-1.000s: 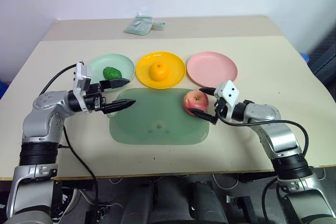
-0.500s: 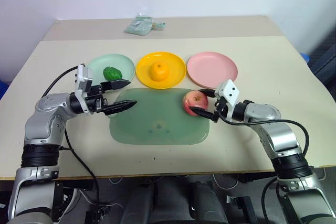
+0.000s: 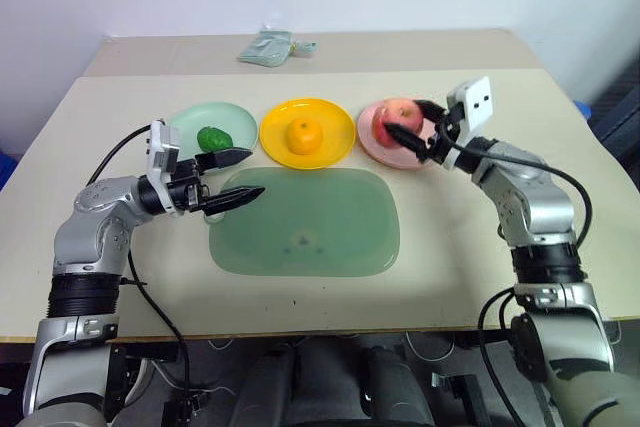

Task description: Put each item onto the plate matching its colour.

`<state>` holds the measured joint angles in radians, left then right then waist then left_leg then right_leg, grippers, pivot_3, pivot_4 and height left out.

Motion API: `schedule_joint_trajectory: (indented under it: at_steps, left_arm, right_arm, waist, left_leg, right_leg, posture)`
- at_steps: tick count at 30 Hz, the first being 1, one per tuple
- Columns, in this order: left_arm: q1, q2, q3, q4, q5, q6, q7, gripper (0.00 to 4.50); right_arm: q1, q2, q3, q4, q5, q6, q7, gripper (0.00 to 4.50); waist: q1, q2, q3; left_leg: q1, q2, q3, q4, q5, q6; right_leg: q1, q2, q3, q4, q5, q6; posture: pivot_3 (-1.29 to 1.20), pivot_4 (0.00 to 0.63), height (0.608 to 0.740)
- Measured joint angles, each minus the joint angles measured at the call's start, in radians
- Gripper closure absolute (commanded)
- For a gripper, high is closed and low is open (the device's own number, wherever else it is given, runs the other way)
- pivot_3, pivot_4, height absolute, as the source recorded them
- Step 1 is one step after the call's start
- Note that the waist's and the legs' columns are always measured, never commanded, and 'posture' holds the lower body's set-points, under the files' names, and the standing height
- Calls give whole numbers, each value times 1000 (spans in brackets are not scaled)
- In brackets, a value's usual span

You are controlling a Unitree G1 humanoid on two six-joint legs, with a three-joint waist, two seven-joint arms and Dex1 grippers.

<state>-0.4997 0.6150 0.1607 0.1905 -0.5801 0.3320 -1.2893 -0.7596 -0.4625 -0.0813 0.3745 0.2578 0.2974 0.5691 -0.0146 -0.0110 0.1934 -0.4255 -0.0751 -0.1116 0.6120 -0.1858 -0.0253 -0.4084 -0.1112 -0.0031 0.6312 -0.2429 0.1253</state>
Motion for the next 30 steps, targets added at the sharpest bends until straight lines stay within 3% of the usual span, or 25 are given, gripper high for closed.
schedule_joint_trajectory:
  at_steps: [10, 12, 13, 19, 24, 30]
  left_arm:
    - [-17, -31, 3, 14, 7, -61, 65, 0]
    - [-17, -31, 3, 14, 7, -64, 71, 0]
    - [-17, -31, 3, 14, 7, -64, 72, 0]
    - [-16, -29, 10, 14, 7, -66, 75, 0]
    - [-17, -30, 11, 15, 7, -70, 74, 0]
    - [-21, -25, 13, 39, 8, -83, 64, 0]
  right_arm:
    - [-126, 67, 27, 463, -138, -246, -84, 1386]
    - [-146, 67, 27, 498, -144, -266, -77, 397]
    - [-158, 68, 25, 513, -143, -272, -69, 122]
    - [-172, 68, 5, 531, -138, -331, -69, 50]
    - [-141, 66, -68, 428, -40, -370, 32, 50]
    - [132, 45, -70, -28, 184, -296, 350, 50]
  waist:
    - [-12, 0, 0]
    - [-16, 1, 0]
    - [-18, 1, 0]
    - [-28, 1, 0]
    - [-30, 1, 0]
    - [-22, 1, 0]
  left_leg:
    - [0, 0, 1, -2, 0, 0]
    - [0, 0, 1, -1, 0, 0]
    - [0, 0, 1, -1, 0, 0]
    - [0, 0, 1, -1, 0, 0]
    - [0, 0, 1, -1, 0, 0]
    - [0, 1, 0, -1, 0, 0]
  right_leg:
    - [-1, 1, 1, 0, 0, 1]
    - [-1, 1, 1, 0, 0, 1]
    - [-1, 1, 1, 1, 0, 1]
    - [-1, 1, 1, 1, 0, 1]
    - [-1, 2, 1, 1, 0, 1]
    - [0, 3, 1, 1, 1, 1]
  posture:
    - [0, 150, 740]
    - [0, 150, 740]
    - [0, 150, 740]
    - [0, 150, 740]
    - [0, 150, 740]
    - [0, 150, 740]
